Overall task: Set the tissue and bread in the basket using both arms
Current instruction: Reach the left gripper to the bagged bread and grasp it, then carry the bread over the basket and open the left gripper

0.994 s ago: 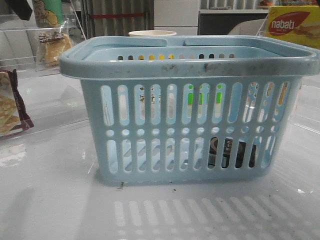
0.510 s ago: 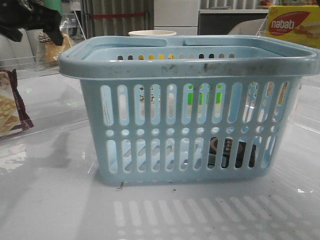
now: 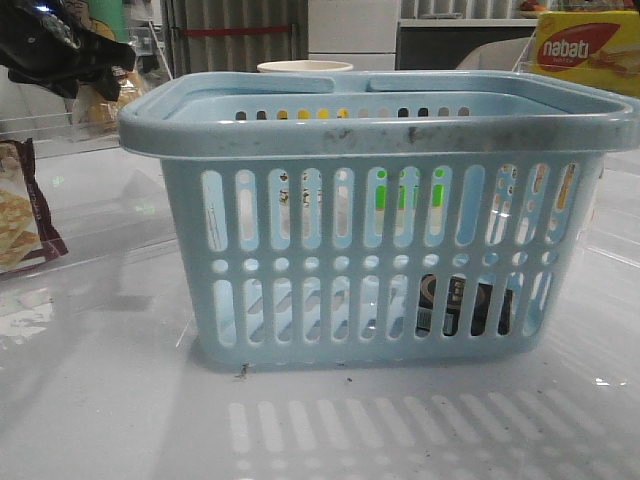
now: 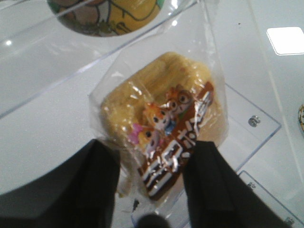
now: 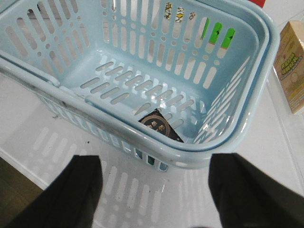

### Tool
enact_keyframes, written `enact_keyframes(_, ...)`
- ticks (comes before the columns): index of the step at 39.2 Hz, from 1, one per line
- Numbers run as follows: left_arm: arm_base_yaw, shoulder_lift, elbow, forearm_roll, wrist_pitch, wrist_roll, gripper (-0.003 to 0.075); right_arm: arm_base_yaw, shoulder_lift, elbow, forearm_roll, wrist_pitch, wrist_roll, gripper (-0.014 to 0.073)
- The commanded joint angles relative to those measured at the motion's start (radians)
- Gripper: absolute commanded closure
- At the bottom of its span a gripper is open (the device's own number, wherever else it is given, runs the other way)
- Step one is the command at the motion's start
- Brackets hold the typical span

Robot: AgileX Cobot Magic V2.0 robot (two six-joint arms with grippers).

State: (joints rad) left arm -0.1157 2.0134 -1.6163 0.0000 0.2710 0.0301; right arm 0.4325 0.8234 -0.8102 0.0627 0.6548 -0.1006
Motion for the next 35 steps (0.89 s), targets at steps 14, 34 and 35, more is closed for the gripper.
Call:
enact_keyframes(14,-0.001,-0.155,-0.041,-0.048,-0.005,-0.01,0.0629,0.0,-0.005,-0.027,-0.002,-0.077,-0.013,0.0021)
enact_keyframes(34,-0.125,-0.496,-0.041,-0.082,0.331,0.05,0.0629,0.0,-0.005,-0.027,-0.002,-0.077,-0.013,0.0021)
enact_keyframes(35,-0.147,-0.508,-0.041,-0.082,0.343,0.07,0.0629,0.0,-0.005,-0.027,-0.002,-0.077,-0.013,0.0021)
